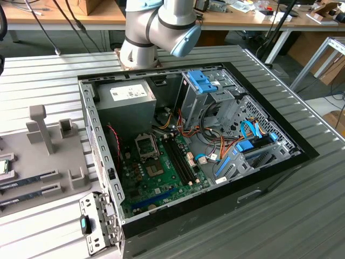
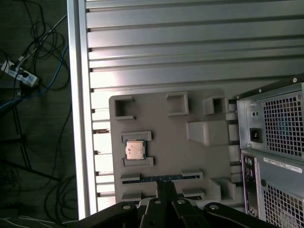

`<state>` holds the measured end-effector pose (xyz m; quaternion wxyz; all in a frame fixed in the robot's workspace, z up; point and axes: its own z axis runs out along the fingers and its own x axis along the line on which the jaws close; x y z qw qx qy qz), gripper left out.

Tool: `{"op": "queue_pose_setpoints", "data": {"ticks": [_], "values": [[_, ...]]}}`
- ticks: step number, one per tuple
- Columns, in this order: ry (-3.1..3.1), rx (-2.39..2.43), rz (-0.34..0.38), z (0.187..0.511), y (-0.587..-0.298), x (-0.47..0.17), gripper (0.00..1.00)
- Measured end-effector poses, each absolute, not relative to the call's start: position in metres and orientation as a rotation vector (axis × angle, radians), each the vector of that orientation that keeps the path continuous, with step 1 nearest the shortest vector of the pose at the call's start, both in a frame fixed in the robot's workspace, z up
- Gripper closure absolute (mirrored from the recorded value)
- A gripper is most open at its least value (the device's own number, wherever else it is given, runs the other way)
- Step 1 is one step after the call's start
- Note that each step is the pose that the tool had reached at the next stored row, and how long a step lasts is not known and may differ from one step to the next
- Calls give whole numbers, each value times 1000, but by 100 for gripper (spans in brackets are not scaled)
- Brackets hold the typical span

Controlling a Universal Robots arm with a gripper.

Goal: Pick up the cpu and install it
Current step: 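Reach for the cpu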

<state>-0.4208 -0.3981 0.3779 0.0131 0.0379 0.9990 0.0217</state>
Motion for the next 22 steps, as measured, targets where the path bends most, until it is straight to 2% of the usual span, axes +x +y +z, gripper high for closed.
{"op": "queue_pose_setpoints", "data": {"ticks": [22], "values": [[3112, 118, 67, 377, -398, -428, 89]]}}
